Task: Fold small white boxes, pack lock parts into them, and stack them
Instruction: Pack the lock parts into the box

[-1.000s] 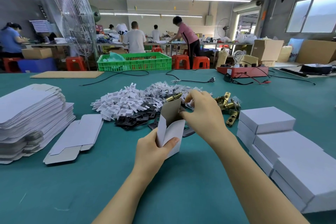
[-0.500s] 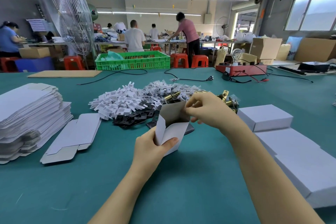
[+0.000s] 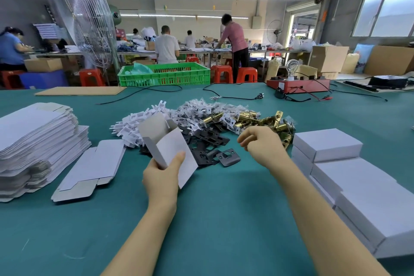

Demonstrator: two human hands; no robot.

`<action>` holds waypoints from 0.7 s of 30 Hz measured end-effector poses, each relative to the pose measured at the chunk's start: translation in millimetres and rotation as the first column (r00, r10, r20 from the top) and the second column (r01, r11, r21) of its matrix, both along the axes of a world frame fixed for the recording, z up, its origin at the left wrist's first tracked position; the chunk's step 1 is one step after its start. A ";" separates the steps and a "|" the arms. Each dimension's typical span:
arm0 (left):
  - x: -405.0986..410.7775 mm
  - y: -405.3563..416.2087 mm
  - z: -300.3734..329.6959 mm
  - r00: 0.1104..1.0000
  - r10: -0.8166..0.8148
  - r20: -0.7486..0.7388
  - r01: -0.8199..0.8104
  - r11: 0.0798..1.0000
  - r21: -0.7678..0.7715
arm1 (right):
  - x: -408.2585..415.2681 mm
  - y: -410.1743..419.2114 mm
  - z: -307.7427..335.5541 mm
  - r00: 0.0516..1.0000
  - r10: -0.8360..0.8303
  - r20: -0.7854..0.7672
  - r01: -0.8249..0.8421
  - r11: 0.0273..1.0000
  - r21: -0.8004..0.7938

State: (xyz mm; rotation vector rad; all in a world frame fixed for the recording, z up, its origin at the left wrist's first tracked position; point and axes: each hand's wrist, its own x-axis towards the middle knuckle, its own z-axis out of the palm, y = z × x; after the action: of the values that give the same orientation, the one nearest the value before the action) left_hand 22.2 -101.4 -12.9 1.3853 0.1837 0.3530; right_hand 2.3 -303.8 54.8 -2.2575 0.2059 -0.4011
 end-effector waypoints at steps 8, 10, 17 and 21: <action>-1.3 -5.0 -2.3 0.995 -0.095 0.037 0.088 0.983 0.163 | 17.7 3.0 -71.5 0.991 0.110 -0.073 -0.128 0.943 -0.306; -2.8 -7.3 -2.0 0.982 -0.188 0.032 0.180 0.969 0.171 | 20.1 6.4 -75.9 0.983 0.131 -0.126 -0.173 0.889 -0.424; -7.0 -10.2 -1.7 0.936 -0.351 0.019 0.339 0.916 0.215 | 22.4 3.5 -77.4 0.997 0.074 -0.002 -0.068 0.913 -0.403; -7.8 -10.9 -1.8 0.924 -0.382 0.023 0.363 0.894 0.264 | 22.7 3.8 -77.1 0.998 0.061 -0.011 -0.060 0.901 -0.429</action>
State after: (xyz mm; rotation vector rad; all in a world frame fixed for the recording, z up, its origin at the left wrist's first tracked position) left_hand 14.4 -112.3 -14.7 1.6214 -0.1980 0.1069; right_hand 25.0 -300.0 -22.3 -2.6901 0.0455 -0.4514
